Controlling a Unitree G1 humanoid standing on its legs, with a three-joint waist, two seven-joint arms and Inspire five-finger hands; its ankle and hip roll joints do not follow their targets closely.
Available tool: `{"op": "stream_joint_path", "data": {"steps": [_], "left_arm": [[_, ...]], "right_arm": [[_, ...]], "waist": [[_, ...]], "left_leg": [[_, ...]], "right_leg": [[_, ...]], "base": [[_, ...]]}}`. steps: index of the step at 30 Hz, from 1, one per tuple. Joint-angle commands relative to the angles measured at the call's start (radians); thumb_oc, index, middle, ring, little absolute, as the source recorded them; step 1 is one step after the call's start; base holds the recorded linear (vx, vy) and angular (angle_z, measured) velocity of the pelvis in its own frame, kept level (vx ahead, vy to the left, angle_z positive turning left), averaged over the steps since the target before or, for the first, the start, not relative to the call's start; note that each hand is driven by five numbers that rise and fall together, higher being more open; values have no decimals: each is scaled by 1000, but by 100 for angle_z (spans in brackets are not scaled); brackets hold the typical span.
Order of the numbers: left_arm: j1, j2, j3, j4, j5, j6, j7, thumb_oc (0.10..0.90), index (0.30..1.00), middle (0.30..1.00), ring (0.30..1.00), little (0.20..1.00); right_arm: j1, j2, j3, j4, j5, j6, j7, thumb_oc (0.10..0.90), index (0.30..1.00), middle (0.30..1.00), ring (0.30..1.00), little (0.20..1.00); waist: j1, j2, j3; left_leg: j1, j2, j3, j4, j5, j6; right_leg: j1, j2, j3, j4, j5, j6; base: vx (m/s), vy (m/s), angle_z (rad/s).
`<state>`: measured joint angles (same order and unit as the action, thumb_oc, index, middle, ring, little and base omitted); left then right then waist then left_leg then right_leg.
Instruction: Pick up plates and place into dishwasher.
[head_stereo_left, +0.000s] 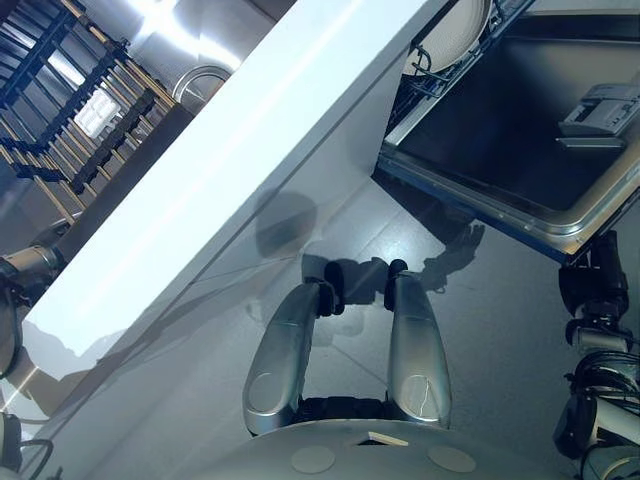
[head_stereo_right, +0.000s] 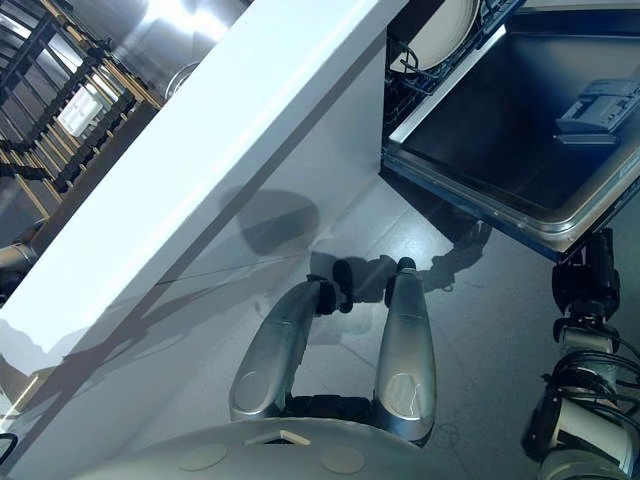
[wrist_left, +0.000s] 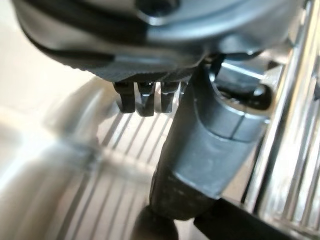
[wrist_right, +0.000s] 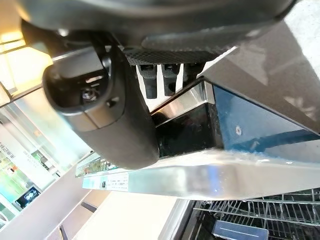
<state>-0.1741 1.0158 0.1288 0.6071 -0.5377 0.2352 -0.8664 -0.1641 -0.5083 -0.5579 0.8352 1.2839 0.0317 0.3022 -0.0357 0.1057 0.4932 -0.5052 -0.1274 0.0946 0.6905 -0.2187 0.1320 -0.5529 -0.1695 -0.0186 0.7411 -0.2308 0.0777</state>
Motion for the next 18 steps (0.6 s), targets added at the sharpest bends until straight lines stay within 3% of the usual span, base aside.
{"op": "stream_joint_path", "data": {"steps": [1,5,7,11,13,15,16,18], "left_arm": [[101,-245,-111,-246,-34,12,-55,800,900,900,900,900],[65,-187,-135,-201,-71,-9,-85,800,900,900,900,900],[41,-145,-154,-164,-95,-29,-110,800,900,900,900,900],[-26,-133,-194,-37,-92,-92,-184,800,900,900,900,900],[-46,-137,-214,12,-85,-121,-209,800,900,900,900,900],[-58,-138,-226,50,-87,-145,-226,800,900,900,900,900],[-64,-143,-218,60,-76,-144,-236,800,900,900,900,900],[-69,-169,-215,82,-53,-165,-233,800,900,900,900,900]], "right_arm": [[-109,134,317,-351,61,145,344,800,900,900,900,900],[-167,88,498,-522,156,159,520,800,900,900,900,900],[-262,71,646,-789,196,138,462,800,900,900,900,900],[-485,80,827,-1105,300,115,287,800,900,900,900,900],[-595,74,887,-1196,372,73,219,800,900,900,900,900],[-679,45,926,-1281,434,8,222,800,900,900,900,900],[-702,23,935,-1350,433,-15,257,800,900,900,900,900],[-706,5,968,-1468,307,-108,268,800,900,900,900,900]], "waist": [[38,1,1],[55,-10,20],[67,-19,27],[87,-21,27],[97,-18,27],[104,-16,27],[105,-18,27],[105,-23,27]], "left_leg": [[-3,3,0,-15,-7,-20],[-13,0,-14,7,-10,-18],[-23,-5,-24,20,-11,-18],[-39,-13,-35,37,-13,-21],[-40,-18,-38,44,-11,-21],[-40,-22,-41,44,-8,-22],[-44,-24,-41,45,-6,-24],[-52,-29,-46,44,0,-27]], "right_leg": [[-21,81,-119,-15,49,-100],[-14,73,-128,-18,51,-104],[-15,71,-135,-17,51,-110],[-26,80,-130,-7,48,-119],[-26,83,-125,0,46,-126],[-27,89,-120,5,43,-131],[-28,92,-118,5,43,-132],[-35,98,-114,12,43,-132]], "base": [[-38,-49,-22],[-46,-67,-13],[-40,-66,-19],[0,-7,-34],[25,44,-14],[29,71,8],[17,73,15],[12,53,22]]}}
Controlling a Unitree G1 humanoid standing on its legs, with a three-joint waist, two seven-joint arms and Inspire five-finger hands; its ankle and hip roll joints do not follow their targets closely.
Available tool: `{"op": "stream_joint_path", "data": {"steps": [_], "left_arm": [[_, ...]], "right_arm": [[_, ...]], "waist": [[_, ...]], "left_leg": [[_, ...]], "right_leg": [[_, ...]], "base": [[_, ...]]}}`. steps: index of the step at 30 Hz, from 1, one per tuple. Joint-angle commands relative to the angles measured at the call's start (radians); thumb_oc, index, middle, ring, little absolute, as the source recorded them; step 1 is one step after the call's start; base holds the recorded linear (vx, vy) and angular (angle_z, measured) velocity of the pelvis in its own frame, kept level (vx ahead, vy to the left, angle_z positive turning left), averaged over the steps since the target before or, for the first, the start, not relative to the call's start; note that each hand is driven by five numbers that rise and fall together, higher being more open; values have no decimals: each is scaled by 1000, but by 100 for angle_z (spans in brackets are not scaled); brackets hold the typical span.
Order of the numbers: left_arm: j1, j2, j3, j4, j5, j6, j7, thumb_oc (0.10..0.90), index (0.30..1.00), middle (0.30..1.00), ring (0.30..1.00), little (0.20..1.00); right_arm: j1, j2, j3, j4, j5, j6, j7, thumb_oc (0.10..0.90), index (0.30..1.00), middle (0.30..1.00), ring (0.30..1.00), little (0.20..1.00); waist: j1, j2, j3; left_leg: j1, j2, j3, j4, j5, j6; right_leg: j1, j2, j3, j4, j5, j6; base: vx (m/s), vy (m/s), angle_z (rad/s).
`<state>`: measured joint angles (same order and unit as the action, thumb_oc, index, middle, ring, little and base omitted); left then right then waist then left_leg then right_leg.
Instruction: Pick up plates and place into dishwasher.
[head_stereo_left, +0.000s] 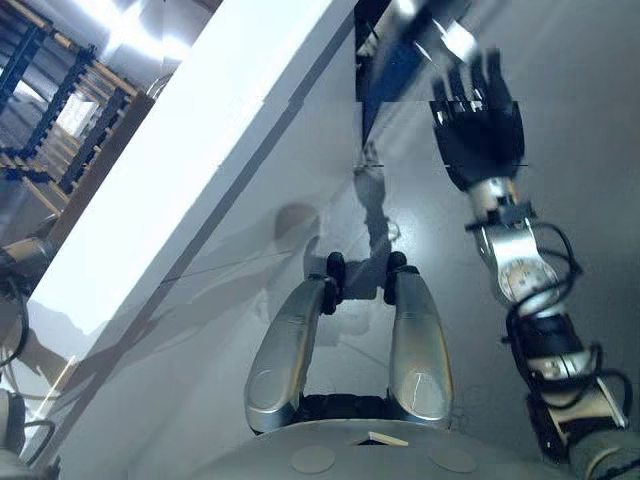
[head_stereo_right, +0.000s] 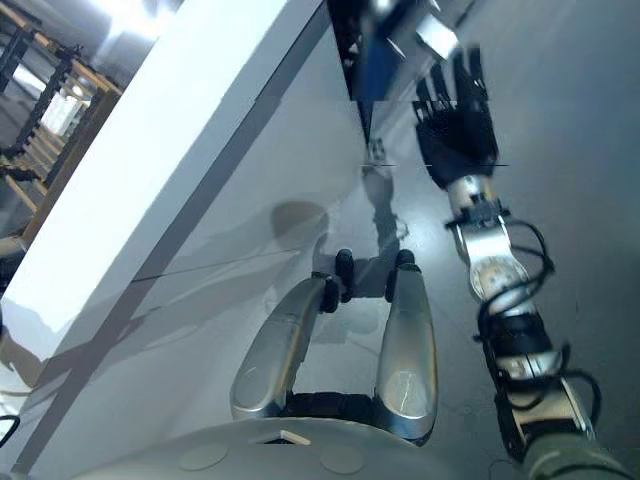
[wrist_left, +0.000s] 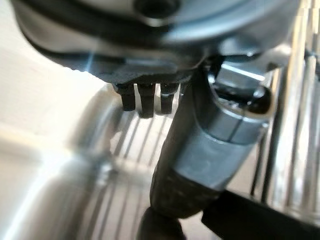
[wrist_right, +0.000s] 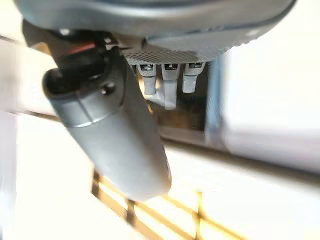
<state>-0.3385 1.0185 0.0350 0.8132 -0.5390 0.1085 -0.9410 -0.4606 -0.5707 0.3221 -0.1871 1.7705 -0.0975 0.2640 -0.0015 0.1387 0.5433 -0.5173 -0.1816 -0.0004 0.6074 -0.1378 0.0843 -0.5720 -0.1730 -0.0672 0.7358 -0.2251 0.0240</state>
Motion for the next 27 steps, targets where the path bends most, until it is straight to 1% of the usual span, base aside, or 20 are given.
{"op": "stream_joint_path", "data": {"steps": [1,2,4,5,6,7,8,9,10,11,13,14,15,17,19,20,21,22,23,27], "left_arm": [[90,-196,-123,-132,-36,-37,-143,800,900,900,900,900],[92,-209,-121,-145,-26,-33,-131,800,900,900,900,900],[116,-251,-112,-196,-19,-22,-81,800,900,900,900,900],[126,-260,-103,-205,-22,-19,-74,800,900,900,900,900],[142,-271,-82,-216,-17,-15,-72,800,900,900,900,900],[165,-286,-53,-224,-8,-17,-75,800,900,900,900,900],[178,-292,-40,-229,-3,-18,-76,800,900,900,900,900],[204,-311,-16,-242,15,-20,-72,800,900,900,900,900],[227,-321,0,-265,26,-16,-57,800,900,900,900,900],[237,-324,5,-282,25,-9,-45,800,900,900,900,900],[278,-318,49,-315,15,8,-30,800,900,900,900,900],[290,-303,68,-313,-3,7,-24,800,900,900,900,900],[294,-294,76,-309,-10,7,-29,800,900,900,900,900],[306,-267,91,-286,-43,-4,-32,800,900,900,900,900],[310,-252,98,-265,-64,-13,-28,800,900,900,900,900],[312,-251,100,-256,-68,-18,-24,800,900,900,900,900],[315,-260,105,-254,-66,-21,-6,800,900,900,900,900],[313,-264,107,-254,-67,-13,8,800,900,900,900,900],[308,-276,112,-239,-69,-15,29,800,900,900,900,900],[299,-313,140,-210,-44,-26,58,800,900,900,900,900]], "right_arm": [[-414,68,100,-494,-227,-31,236,800,900,900,900,900],[-409,76,99,-497,-255,-53,197,800,900,900,900,900],[-340,141,56,-444,-418,-70,10,800,900,900,900,900],[-289,177,11,-389,-498,-48,-59,800,900,900,900,900],[-222,219,-60,-288,-578,-20,-65,800,900,900,900,900],[-146,261,-169,-125,-664,1,-29,800,900,900,900,900],[-113,279,-232,-27,-696,23,8,800,900,900,900,900],[-40,292,-370,199,-790,31,104,800,900,900,900,900],[26,246,-470,416,-838,-21,185,800,900,900,900,900],[66,219,-494,492,-831,-31,216,800,900,900,900,900],[200,145,-570,733,-845,-57,256,800,900,900,900,900],[265,119,-578,796,-911,-79,237,800,900,900,900,900],[286,110,-585,829,-913,-93,260,800,900,900,900,900],[369,81,-585,916,-966,-162,288,800,900,900,900,900],[407,65,-594,1008,-987,-184,294,800,900,900,900,900],[420,64,-592,1041,-1019,-205,269,800,900,900,900,900],[432,65,-586,1083,-1097,-250,243,800,900,900,900,900],[438,68,-581,1122,-1122,-269,238,800,900,900,900,900],[443,79,-569,1176,-1168,-285,197,800,900,900,900,900],[449,114,-566,1276,-1231,-286,177,800,900,900,900,900]], "waist": [[71,-57,-23],[72,-56,-23],[68,-54,-23],[64,-53,-23],[60,-52,-23],[53,-51,-23],[51,-52,-23],[44,-54,-23],[39,-58,-23],[36,-60,-23],[16,-69,-23],[1,-76,-24],[-4,-78,-25],[-21,-85,-33],[-30,-89,-46],[-32,-89,-54],[-33,-89,-66],[-32,-87,-78],[-31,-86,-104],[-25,-78,-157]], "left_leg": [[-41,23,44,126,-81,21],[-41,22,42,128,-83,22],[-52,22,45,144,-92,23],[-55,23,49,150,-96,23],[-53,23,52,151,-101,23],[-46,25,55,146,-104,24],[-39,27,57,140,-105,25],[-21,28,58,121,-102,24],[7,34,58,82,-91,22],[20,38,59,65,-85,21],[70,53,64,-7,-58,12],[89,59,69,-39,-43,8],[97,60,70,-53,-38,7],[123,64,75,-105,-16,3],[150,67,76,-152,1,0],[164,68,74,-173,8,-1],[185,68,69,-205,17,-1],[201,67,62,-233,26,-3],[224,65,56,-276,43,-5],[295,67,43,-385,76,-14]], "right_leg": [[-21,103,-63,22,37,-78],[-23,105,-61,25,35,-78],[-40,110,-55,40,32,-76],[-43,112,-52,44,32,-75],[-42,113,-51,45,29,-72],[-35,115,-49,41,27,-69],[-28,115,-48,36,26,-67],[-7,114,-49,17,27,-62],[19,118,-50,-12,33,-58],[31,119,-51,-26,37,-55],[73,128,-49,-82,55,-45],[90,131,-50,-116,66,-41],[97,133,-49,-129,70,-40],[117,141,-44,-179,84,-33],[140,143,-41,-225,94,-26],[155,143,-43,-248,100,-24],[175,145,-43,-282,108,-20],[190,144,-43,-308,114,-17],[217,143,-43,-361,131,-9],[300,146,-55,-477,155,2]], "base": [[12,21,26],[6,16,26],[-9,38,16],[1,48,6],[12,38,5],[17,23,6],[26,11,11],[27,-4,24],[20,-10,30],[1,-19,38],[-20,-33,32],[-33,-36,30],[-43,-38,29],[-35,-35,10],[-20,-50,-9],[8,-72,-26],[22,-75,-34],[27,-96,-5],[21,-88,15],[26,-86,13]]}}
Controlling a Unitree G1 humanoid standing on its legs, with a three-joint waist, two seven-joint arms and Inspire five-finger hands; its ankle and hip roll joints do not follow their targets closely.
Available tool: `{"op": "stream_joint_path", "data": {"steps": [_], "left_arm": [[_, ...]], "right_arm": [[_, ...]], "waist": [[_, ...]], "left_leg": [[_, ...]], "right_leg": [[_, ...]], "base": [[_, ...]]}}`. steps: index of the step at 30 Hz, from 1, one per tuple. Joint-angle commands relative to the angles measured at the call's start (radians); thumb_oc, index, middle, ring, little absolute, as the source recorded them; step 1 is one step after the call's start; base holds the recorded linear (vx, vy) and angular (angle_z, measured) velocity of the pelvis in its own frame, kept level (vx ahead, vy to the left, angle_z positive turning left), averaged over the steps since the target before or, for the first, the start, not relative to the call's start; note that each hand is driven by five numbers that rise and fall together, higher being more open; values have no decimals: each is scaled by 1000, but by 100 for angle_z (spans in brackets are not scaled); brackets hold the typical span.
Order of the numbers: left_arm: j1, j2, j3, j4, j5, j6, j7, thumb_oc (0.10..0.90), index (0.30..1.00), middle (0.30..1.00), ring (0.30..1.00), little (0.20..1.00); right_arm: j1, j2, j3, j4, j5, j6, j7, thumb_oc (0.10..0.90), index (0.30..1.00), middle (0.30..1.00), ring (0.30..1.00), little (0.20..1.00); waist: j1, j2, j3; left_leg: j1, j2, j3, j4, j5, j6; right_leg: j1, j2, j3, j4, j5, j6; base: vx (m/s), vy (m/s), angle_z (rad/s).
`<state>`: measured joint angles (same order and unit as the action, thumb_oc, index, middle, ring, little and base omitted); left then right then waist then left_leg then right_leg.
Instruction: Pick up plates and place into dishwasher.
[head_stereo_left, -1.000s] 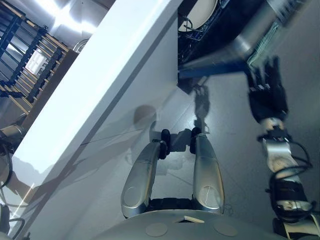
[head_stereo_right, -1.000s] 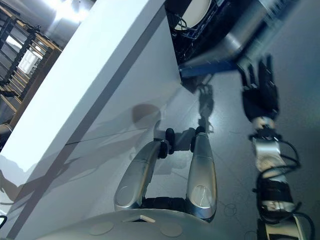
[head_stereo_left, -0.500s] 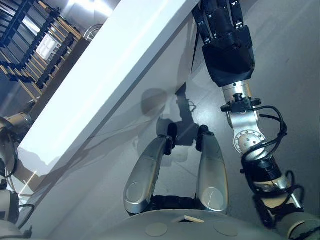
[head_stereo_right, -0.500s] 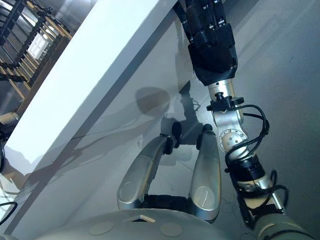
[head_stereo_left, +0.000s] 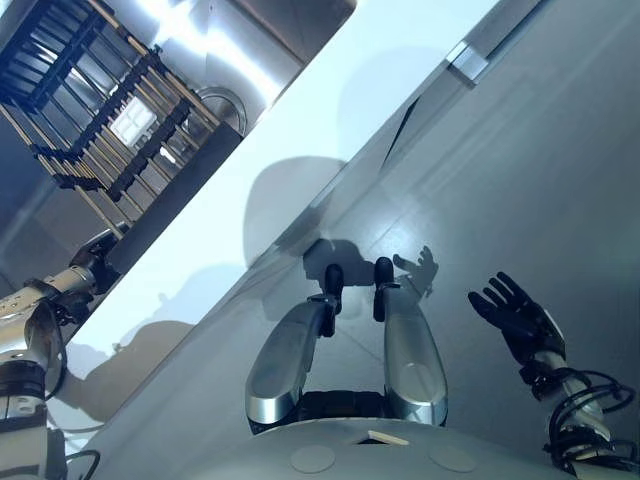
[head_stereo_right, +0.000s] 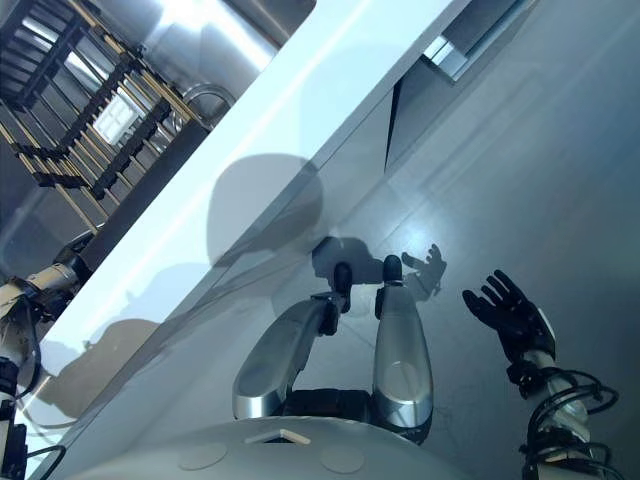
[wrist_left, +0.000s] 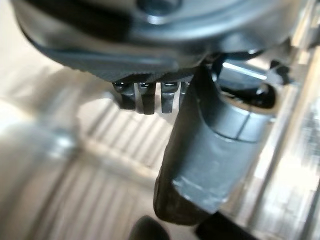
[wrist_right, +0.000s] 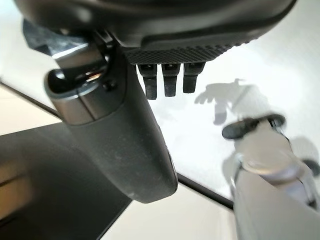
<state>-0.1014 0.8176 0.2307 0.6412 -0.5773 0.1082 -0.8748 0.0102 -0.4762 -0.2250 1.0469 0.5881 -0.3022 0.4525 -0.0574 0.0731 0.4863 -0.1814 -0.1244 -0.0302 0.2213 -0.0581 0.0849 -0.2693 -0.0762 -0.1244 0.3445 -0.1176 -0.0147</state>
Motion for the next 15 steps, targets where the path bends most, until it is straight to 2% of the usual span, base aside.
{"op": "stream_joint_path", "data": {"steps": [1,5,8,10,15], "left_arm": [[62,-121,-43,-20,4,-31,-5,800,900,900,900,900],[52,-138,-15,33,15,-43,-5,800,900,900,900,900],[39,-168,-1,93,25,-81,36,800,900,900,900,900],[33,-178,18,101,25,-73,61,800,900,900,900,900],[23,-214,61,137,19,-112,169,800,900,900,900,900]], "right_arm": [[-18,31,-21,67,-62,-69,-9,800,900,900,900,900],[-11,49,-7,115,-144,-44,-19,800,900,900,900,900],[-4,72,36,152,-239,-25,-64,800,900,900,900,900],[3,85,50,157,-300,-11,-74,800,900,900,900,900],[20,119,92,158,-394,18,-134,800,900,900,900,900]], "waist": [[33,-9,-120],[41,-3,-172],[51,-2,-231],[54,-3,-254],[61,-13,-312]], "left_leg": [[-18,10,70,-28,3,-19],[42,8,61,-105,21,-28],[102,14,54,-174,35,-38],[128,18,49,-200,41,-41],[178,27,46,-251,52,-47]], "right_leg": [[27,51,-2,-119,52,46],[99,57,-11,-192,62,54],[168,62,-21,-248,67,60],[195,63,-27,-260,65,60],[248,64,-47,-293,60,62]], "base": [[46,-60,16],[55,-72,11],[64,-78,4],[52,-65,5],[18,-60,17]]}}
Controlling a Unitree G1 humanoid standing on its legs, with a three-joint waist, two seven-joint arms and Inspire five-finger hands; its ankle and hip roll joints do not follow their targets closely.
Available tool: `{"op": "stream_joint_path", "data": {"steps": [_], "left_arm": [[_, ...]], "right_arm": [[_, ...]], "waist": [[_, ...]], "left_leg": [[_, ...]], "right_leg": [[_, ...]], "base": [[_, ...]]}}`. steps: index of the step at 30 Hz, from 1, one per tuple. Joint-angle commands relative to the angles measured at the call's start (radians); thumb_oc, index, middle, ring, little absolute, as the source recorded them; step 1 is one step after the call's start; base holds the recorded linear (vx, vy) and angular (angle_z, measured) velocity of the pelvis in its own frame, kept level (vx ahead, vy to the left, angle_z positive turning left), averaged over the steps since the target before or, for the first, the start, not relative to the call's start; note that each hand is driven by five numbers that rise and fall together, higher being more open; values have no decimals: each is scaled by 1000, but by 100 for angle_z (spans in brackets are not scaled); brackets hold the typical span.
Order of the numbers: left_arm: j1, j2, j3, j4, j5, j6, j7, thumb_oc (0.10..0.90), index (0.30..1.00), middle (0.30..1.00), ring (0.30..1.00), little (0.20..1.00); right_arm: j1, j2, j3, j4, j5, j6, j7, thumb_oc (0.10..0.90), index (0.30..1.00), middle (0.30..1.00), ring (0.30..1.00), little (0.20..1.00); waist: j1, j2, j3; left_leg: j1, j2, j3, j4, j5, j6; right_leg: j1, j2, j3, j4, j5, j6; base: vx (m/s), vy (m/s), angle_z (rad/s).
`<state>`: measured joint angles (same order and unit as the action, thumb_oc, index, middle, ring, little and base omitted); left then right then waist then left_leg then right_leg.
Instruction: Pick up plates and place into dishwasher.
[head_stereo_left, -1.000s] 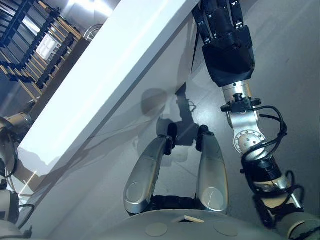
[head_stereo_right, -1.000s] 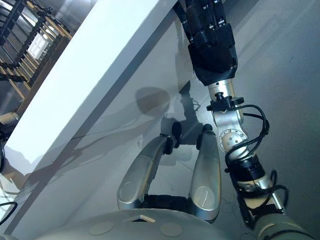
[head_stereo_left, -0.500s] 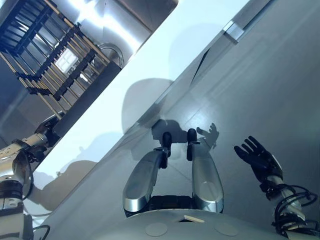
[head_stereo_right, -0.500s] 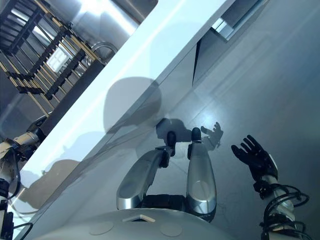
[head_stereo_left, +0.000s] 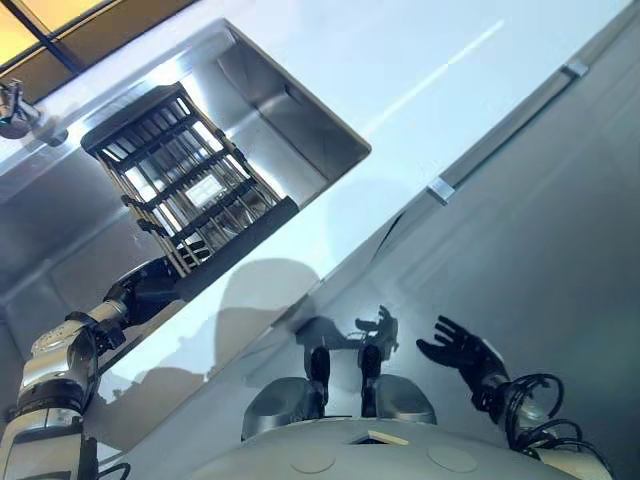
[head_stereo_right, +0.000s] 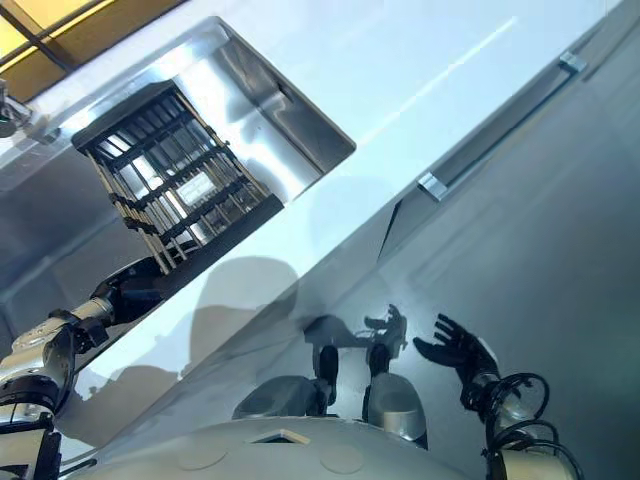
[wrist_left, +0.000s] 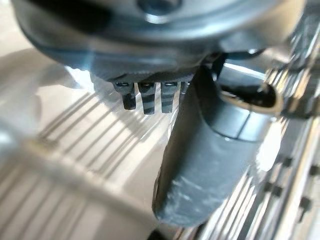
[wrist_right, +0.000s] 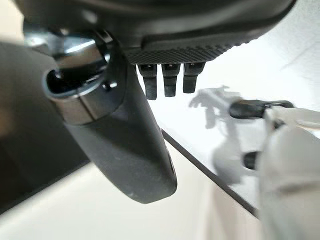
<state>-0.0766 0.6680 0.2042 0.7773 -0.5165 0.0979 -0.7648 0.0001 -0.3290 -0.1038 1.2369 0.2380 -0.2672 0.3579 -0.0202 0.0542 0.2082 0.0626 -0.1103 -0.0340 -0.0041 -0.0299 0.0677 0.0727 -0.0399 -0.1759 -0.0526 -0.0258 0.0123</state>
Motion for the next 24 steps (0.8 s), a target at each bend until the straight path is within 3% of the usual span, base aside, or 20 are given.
{"op": "stream_joint_path", "data": {"steps": [1,3,5,7,8,11,14,17,21,24], "left_arm": [[-3,-75,104,10,-60,-135,116,800,900,900,900,900],[-5,-92,126,6,-72,-160,221,800,900,900,900,900],[-13,-106,152,-1,-52,-226,355,800,900,900,900,900],[-20,-120,185,-56,-14,-344,555,800,900,900,900,900],[-20,-124,188,-66,-9,-342,570,800,900,900,900,900],[-39,-185,254,-228,81,-570,882,800,900,900,900,900],[-53,-210,280,-375,191,-718,1102,800,900,900,900,900],[-62,-205,313,-506,316,-790,1271,800,900,900,900,900],[-84,-198,335,-648,398,-877,1360,800,900,900,900,900],[-93,-204,313,-744,430,-915,1303,800,900,900,900,900]], "right_arm": [[34,-22,-18,-31,-103,-27,-61,800,900,900,900,900],[38,-22,4,-38,-138,-15,-83,800,900,900,900,900],[39,-16,17,-42,-197,-11,-115,800,900,900,900,900],[41,-10,28,-40,-245,-8,-145,800,900,900,900,900],[42,-9,28,-40,-248,-7,-146,800,900,900,900,900],[42,18,26,-12,-262,-13,-168,800,900,900,900,900],[43,37,32,16,-262,-30,-176,800,900,900,900,900],[48,51,40,12,-265,-22,-183,800,900,900,900,900],[61,71,60,6,-283,-13,-195,800,900,900,900,900],[69,82,68,5,-303,-14,-202,800,900,900,900,900]], "waist": [[25,1,-47],[29,-9,-62],[33,-18,-75],[41,-29,-88],[42,-30,-89],[61,-47,-111],[71,-59,-132],[76,-66,-147],[72,-70,-171],[65,-71,-183]], "left_leg": [[-59,14,51,-30,23,-32],[-51,15,52,-28,19,-36],[-44,17,53,-29,18,-38],[-36,19,46,-36,17,-38],[-35,19,45,-37,17,-38],[-23,23,26,-48,14,-36],[-14,27,17,-56,13,-35],[-7,30,12,-60,11,-36],[2,35,13,-69,10,-36],[7,40,19,-73,7,-36]], "right_leg": [[-83,26,0,92,-30,35],[-66,24,-7,77,-31,35],[-53,23,-15,70,-34,34],[-40,25,-24,68,-42,30],[-39,25,-25,68,-43,29],[-25,28,-34,76,-64,21],[-16,32,-40,81,-76,13],[-9,35,-42,80,-80,8],[-5,39,-38,75,-81,4],[-5,43,-31,75,-82,3]], "base": [[-21,-60,8],[-28,-65,8],[-34,-61,5],[-33,-65,3],[-26,-65,3],[-26,-91,19],[-4,-75,20],[3,-47,10],[9,-26,7],[2,-5,1]]}}
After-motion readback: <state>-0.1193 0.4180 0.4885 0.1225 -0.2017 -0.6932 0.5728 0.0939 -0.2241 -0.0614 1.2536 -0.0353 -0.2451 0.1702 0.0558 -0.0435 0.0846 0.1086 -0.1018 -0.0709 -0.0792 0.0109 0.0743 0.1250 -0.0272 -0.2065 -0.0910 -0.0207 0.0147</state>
